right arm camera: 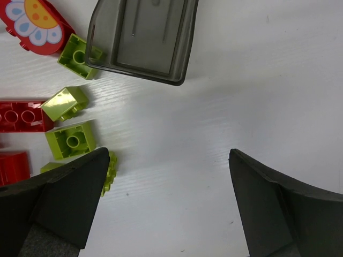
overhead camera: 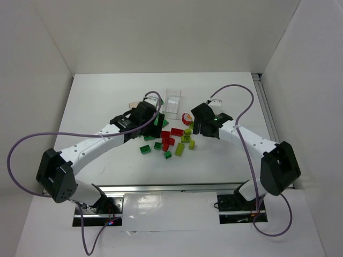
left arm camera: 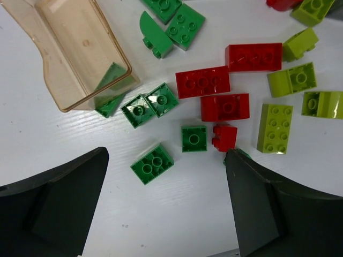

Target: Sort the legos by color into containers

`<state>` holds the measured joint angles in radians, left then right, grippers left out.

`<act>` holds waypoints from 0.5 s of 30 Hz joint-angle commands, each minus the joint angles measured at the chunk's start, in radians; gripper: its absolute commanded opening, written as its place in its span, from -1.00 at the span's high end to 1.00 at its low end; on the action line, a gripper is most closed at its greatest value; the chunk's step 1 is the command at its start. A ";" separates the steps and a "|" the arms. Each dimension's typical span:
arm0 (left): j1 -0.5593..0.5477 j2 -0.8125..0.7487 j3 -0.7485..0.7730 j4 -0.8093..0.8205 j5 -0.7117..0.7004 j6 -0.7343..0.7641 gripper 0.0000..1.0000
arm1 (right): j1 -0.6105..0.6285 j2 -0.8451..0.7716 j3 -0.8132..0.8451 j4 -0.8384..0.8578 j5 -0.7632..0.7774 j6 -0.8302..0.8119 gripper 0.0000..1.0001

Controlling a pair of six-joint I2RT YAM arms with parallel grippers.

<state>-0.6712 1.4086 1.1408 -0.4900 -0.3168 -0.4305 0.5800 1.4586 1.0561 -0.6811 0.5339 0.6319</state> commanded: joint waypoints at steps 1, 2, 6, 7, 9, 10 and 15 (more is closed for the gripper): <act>-0.005 0.050 0.065 0.001 0.044 0.042 -1.00 | 0.037 -0.020 0.002 0.014 0.055 0.020 -1.00; -0.005 0.050 0.065 -0.008 0.044 0.033 -1.00 | 0.037 -0.020 -0.007 0.014 0.055 0.020 -1.00; -0.005 0.050 0.086 -0.009 0.058 0.001 -1.00 | 0.056 -0.078 -0.044 0.054 0.015 0.020 -1.00; -0.005 0.041 0.086 -0.009 0.058 0.001 -1.00 | 0.057 -0.092 -0.057 0.073 -0.001 0.020 -1.00; -0.005 0.032 0.086 -0.009 0.070 0.012 -0.98 | 0.078 -0.125 -0.109 0.144 -0.064 0.009 -1.00; -0.005 0.015 0.086 -0.009 0.070 0.021 -0.95 | 0.096 -0.164 -0.126 0.164 -0.084 0.009 -1.00; 0.005 0.015 0.059 -0.076 -0.073 -0.049 -0.87 | 0.109 -0.239 -0.235 0.274 -0.192 0.031 -0.91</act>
<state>-0.6704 1.4414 1.1931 -0.5083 -0.2970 -0.4313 0.6800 1.2644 0.8589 -0.5301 0.4191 0.6376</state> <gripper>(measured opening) 0.937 0.959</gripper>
